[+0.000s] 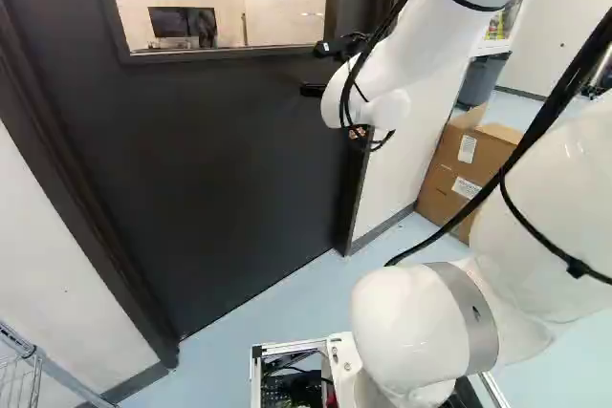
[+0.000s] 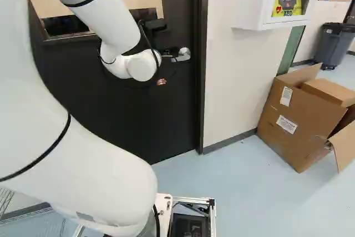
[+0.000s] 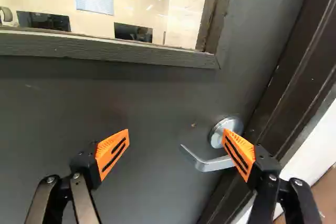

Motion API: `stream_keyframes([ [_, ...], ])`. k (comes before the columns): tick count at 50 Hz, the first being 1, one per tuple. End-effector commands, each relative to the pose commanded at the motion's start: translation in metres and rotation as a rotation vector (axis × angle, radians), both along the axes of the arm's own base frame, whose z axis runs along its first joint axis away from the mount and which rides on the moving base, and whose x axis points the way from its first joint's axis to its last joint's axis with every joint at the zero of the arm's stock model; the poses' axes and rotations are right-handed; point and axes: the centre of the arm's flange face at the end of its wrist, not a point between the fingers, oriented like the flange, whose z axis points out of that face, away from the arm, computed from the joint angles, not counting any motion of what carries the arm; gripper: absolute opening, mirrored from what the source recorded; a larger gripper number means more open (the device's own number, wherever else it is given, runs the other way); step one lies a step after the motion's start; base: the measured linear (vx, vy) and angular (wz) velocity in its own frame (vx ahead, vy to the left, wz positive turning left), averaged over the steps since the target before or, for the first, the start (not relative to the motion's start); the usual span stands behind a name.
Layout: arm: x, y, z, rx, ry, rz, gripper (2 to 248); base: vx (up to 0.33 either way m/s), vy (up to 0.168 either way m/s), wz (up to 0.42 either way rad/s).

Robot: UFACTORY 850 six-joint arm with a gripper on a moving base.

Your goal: Open the door and move inside

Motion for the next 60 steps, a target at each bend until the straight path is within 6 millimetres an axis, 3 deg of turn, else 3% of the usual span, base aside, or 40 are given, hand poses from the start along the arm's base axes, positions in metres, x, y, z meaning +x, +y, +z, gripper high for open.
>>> stream_keyframes([
  [60, 0.015, 0.000, -0.056, 0.003, 0.129, 0.001, 247, 0.000, 0.000, 0.000],
])
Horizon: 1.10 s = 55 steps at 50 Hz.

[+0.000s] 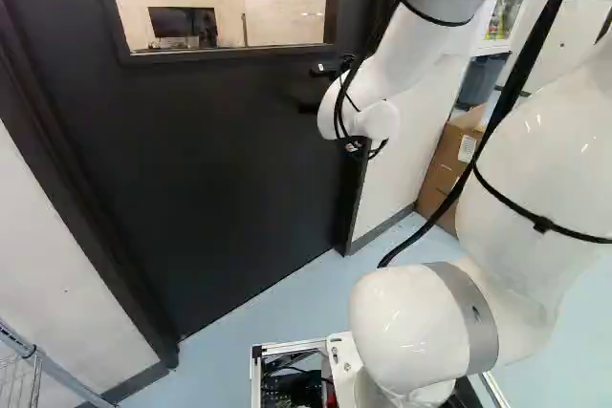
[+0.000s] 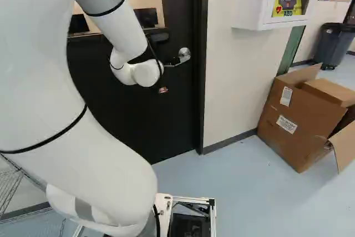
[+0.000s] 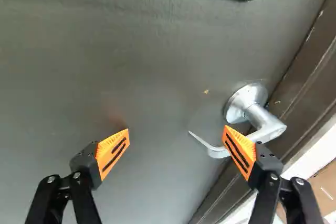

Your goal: Open the door and move inside

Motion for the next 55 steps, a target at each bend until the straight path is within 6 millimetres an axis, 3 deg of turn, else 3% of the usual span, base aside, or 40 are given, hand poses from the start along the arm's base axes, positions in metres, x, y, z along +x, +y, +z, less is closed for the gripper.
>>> stream_keyframes([
  [42, 0.005, 0.000, -0.044, 0.002, 0.099, 0.000, 247, 0.000, 0.000, 0.000],
  [55, 0.005, 0.000, -0.048, 0.002, 0.108, 0.000, 247, 0.000, 0.000, 0.000],
])
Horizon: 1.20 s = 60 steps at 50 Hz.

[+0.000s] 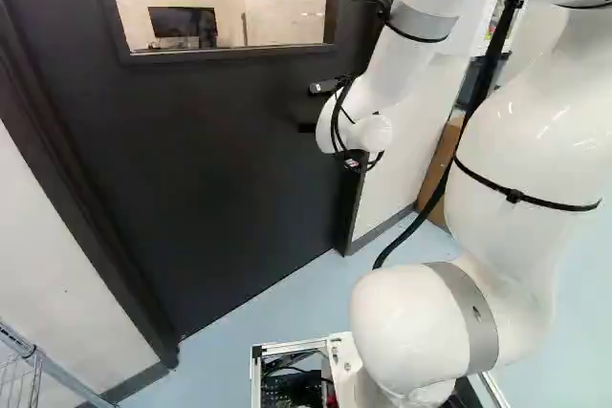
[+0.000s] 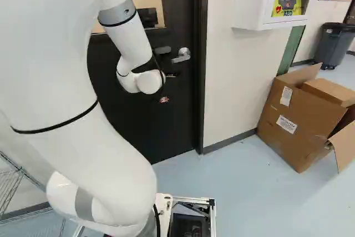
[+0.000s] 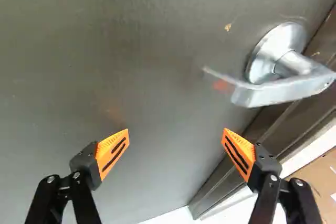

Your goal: Open the door and move inside

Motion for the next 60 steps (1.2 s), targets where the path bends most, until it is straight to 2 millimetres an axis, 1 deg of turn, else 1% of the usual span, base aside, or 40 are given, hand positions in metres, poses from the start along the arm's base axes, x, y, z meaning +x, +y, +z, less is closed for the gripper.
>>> stream_keyframes([
  [8, -0.009, -0.001, 0.000, 0.000, 0.001, -0.003, 247, 0.000, 0.000, 0.000],
  [25, -0.037, -0.008, 0.001, 0.000, 0.000, -0.023, 247, 0.000, 0.000, 0.000],
  [38, -0.053, -0.016, 0.011, -0.001, -0.028, -0.043, 247, 0.000, 0.000, 0.000],
  [60, -0.067, -0.025, 0.032, -0.005, -0.086, -0.071, 247, 0.000, 0.000, 0.000],
])
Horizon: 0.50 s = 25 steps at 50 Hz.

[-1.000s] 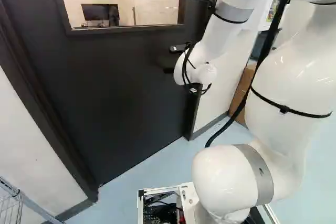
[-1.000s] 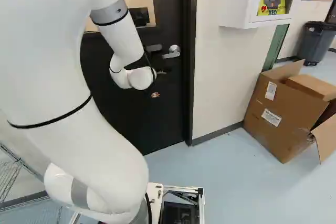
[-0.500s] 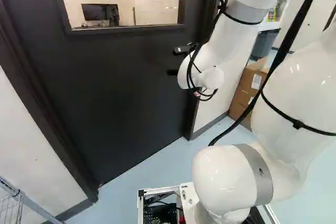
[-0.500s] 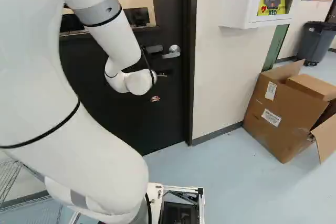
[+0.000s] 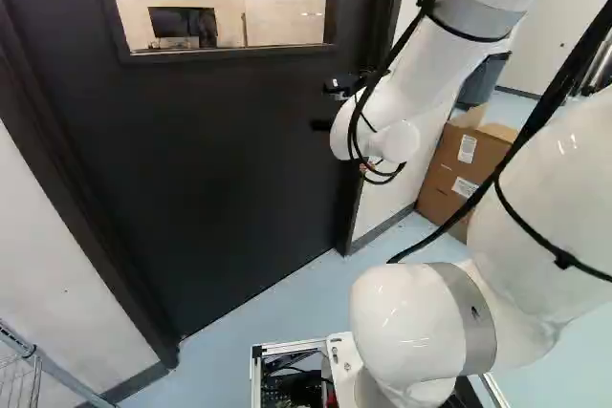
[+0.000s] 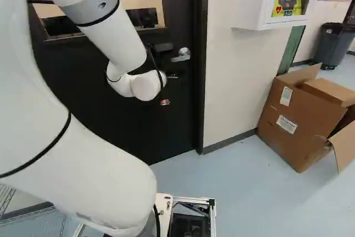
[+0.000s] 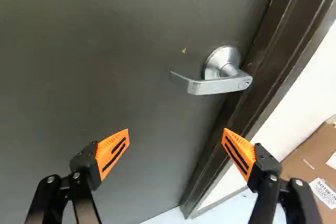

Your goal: Open the door and move inside

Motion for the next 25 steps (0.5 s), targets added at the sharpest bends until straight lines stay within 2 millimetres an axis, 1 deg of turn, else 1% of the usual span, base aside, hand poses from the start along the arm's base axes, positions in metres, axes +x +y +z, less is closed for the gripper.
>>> stream_keyframes([
  [25, -0.005, -0.013, 0.024, -0.023, -0.062, -0.016, 247, 0.000, 0.000, 0.000],
])
